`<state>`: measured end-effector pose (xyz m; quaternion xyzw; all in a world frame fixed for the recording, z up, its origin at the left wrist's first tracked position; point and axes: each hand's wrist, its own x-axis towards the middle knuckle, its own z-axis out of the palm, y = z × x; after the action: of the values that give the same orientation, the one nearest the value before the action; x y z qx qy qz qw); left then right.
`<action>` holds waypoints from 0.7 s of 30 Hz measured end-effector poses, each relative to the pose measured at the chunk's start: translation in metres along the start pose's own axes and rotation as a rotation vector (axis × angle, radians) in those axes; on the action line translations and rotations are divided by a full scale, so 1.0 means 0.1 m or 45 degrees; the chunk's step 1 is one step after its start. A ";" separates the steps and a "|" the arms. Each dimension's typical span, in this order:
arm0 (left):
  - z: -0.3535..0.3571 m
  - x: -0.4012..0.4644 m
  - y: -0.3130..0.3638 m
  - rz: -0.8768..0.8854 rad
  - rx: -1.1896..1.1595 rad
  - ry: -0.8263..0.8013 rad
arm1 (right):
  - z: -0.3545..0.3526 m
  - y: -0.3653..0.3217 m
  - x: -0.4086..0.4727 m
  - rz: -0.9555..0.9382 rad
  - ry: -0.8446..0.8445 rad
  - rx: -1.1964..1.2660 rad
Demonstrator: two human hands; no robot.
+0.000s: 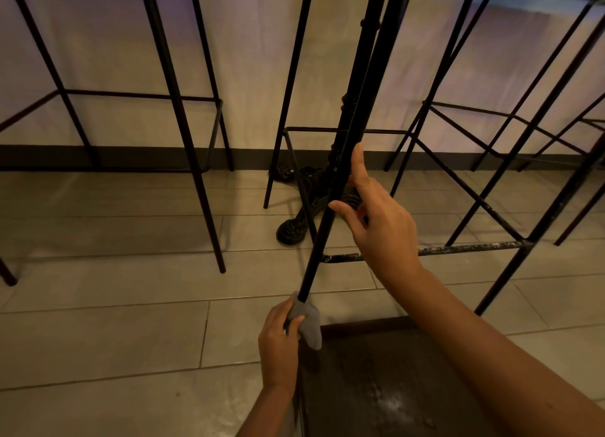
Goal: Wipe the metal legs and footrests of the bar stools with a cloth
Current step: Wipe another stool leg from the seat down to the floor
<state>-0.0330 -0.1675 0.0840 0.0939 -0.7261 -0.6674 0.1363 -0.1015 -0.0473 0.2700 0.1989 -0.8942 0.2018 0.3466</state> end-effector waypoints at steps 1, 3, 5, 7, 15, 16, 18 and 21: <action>-0.03 -0.01 0.00 -0.002 -0.017 0.004 | -0.01 0.01 0.00 0.000 -0.006 0.015; -0.08 -0.04 0.04 -0.015 -0.026 -0.022 | -0.04 0.03 -0.03 0.017 -0.034 0.065; -0.08 -0.07 0.15 0.020 0.074 -0.016 | -0.07 0.07 -0.09 0.026 -0.078 0.088; -0.05 -0.09 0.30 0.182 0.104 0.040 | -0.09 0.11 -0.18 0.029 -0.123 0.081; 0.12 0.03 0.77 0.531 0.029 0.101 | -0.11 0.18 -0.53 0.098 -0.495 0.083; 0.14 0.04 0.80 0.547 0.010 0.114 | -0.11 0.19 -0.56 0.091 -0.574 0.108; 0.18 0.04 0.84 0.554 -0.036 0.126 | -0.12 0.19 -0.58 0.087 -0.681 0.168; 0.22 0.02 0.92 0.539 -0.114 0.122 | -0.15 0.17 -0.56 0.159 -0.726 0.245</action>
<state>-0.0382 -0.1389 0.1737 -0.0349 -0.6920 -0.6502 0.3118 -0.0633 -0.0136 0.2373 0.2239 -0.9428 0.2423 0.0480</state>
